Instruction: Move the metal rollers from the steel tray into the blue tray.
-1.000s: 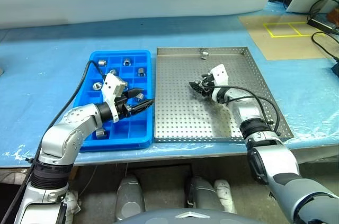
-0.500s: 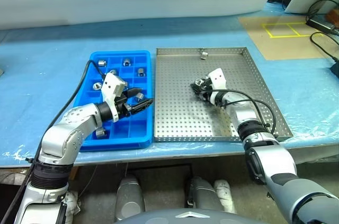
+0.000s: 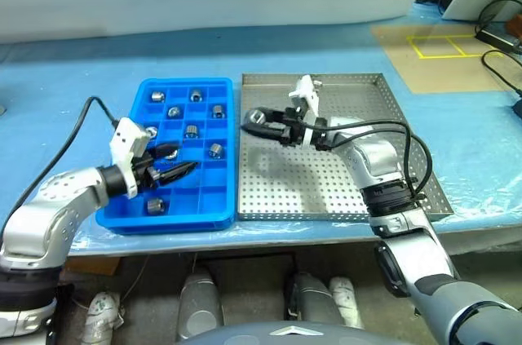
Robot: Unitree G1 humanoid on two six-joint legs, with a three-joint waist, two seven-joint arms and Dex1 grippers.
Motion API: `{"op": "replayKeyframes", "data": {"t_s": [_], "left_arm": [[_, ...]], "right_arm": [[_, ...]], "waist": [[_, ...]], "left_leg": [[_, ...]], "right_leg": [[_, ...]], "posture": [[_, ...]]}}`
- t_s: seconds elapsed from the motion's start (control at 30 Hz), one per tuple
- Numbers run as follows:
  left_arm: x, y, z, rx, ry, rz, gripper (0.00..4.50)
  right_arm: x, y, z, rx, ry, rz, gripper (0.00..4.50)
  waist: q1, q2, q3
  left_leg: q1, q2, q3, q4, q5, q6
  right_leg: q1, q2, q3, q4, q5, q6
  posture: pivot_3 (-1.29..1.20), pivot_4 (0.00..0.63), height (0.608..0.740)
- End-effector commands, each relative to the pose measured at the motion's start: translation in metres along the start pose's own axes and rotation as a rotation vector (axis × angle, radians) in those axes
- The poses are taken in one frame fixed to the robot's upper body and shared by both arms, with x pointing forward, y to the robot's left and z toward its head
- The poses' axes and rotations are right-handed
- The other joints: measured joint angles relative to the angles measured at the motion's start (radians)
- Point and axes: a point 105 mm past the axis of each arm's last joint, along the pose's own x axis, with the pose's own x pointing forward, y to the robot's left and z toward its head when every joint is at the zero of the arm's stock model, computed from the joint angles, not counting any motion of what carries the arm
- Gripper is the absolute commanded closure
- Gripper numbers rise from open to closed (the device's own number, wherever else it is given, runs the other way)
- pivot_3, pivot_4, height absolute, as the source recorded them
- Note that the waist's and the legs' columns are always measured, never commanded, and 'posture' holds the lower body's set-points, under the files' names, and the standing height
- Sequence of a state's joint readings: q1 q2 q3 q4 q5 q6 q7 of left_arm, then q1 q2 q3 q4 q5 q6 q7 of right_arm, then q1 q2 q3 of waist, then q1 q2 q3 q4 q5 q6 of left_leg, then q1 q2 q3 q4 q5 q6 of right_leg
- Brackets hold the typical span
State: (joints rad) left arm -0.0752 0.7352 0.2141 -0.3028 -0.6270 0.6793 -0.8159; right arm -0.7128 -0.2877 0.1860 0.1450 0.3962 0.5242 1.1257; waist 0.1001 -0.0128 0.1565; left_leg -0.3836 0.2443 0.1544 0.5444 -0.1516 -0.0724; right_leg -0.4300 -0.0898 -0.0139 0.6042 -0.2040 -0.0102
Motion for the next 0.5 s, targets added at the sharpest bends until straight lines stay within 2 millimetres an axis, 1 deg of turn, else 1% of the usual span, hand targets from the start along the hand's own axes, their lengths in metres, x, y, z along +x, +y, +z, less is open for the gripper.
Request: {"op": "replayKeyframes", "data": {"t_s": [0.03,0.1,0.17,0.23,0.3,0.4,0.47,0.5], "left_arm": [[-0.015,-0.015,0.006,0.067,-0.003,-0.031,0.84],[-0.019,-0.021,0.003,0.059,0.0,-0.024,0.84],[-0.019,-0.022,0.002,0.047,-0.011,-0.003,0.84],[-0.019,-0.025,0.001,0.037,-0.022,0.012,0.84],[-0.02,-0.029,0.0,0.024,-0.031,0.023,0.84],[-0.021,-0.031,-0.003,0.01,-0.037,0.042,0.84],[-0.021,-0.032,-0.003,0.003,-0.04,0.052,0.84],[-0.021,-0.032,-0.003,0.002,-0.04,0.054,0.84]], "right_arm": [[0.014,0.026,-0.002,0.067,0.028,0.187,2.81],[0.024,0.028,-0.007,0.104,0.051,0.231,2.81],[0.034,0.03,-0.013,0.178,0.067,0.257,2.81],[0.04,0.033,-0.019,0.254,0.075,0.286,2.81],[0.043,0.033,-0.031,0.292,0.1,0.279,2.81],[0.044,0.026,-0.048,0.297,0.136,0.232,2.81],[0.045,0.025,-0.054,0.298,0.139,0.225,2.81],[0.045,0.024,-0.057,0.298,0.142,0.218,2.46]], "waist": [[0.008,0.0,0.0],[0.014,0.0,0.0],[0.024,0.0,0.0],[0.029,0.001,0.0],[0.037,0.0,0.0],[0.05,0.0,0.0],[0.055,0.0,0.0],[0.055,0.0,0.0]], "left_leg": [[0.0,0.0,0.0,0.0,0.0,0.0],[0.0,0.0,-0.001,0.0,0.0,0.0],[0.0,0.0,-0.001,0.0,0.0,-0.001],[0.002,0.0,-0.002,0.0,0.001,-0.002],[0.002,0.001,-0.003,-0.001,0.002,-0.003],[0.001,0.001,-0.004,-0.001,0.002,-0.003],[0.0,0.001,-0.004,-0.001,0.002,-0.004],[-0.001,0.001,-0.004,-0.001,0.002,-0.004]], "right_leg": [[0.0,0.0,0.0,0.0,0.0,0.0],[0.0,-0.001,-0.001,0.0,-0.001,-0.001],[0.0,-0.001,0.0,0.001,-0.001,-0.001],[0.001,-0.002,0.0,0.002,0.0,-0.001],[0.001,-0.002,-0.001,0.003,-0.001,-0.001],[0.001,-0.002,-0.001,0.002,-0.001,-0.001],[0.0,-0.002,-0.001,0.001,-0.001,-0.001],[0.0,-0.002,-0.002,0.001,-0.001,-0.001]], "posture": [[0.21,0.15,0.74],[0.24,0.15,0.74],[0.27,0.15,0.74],[0.28,0.15,0.74],[0.29,0.15,0.74],[0.31,0.15,0.74],[0.31,0.15,0.74],[0.31,0.15,0.74]]}}
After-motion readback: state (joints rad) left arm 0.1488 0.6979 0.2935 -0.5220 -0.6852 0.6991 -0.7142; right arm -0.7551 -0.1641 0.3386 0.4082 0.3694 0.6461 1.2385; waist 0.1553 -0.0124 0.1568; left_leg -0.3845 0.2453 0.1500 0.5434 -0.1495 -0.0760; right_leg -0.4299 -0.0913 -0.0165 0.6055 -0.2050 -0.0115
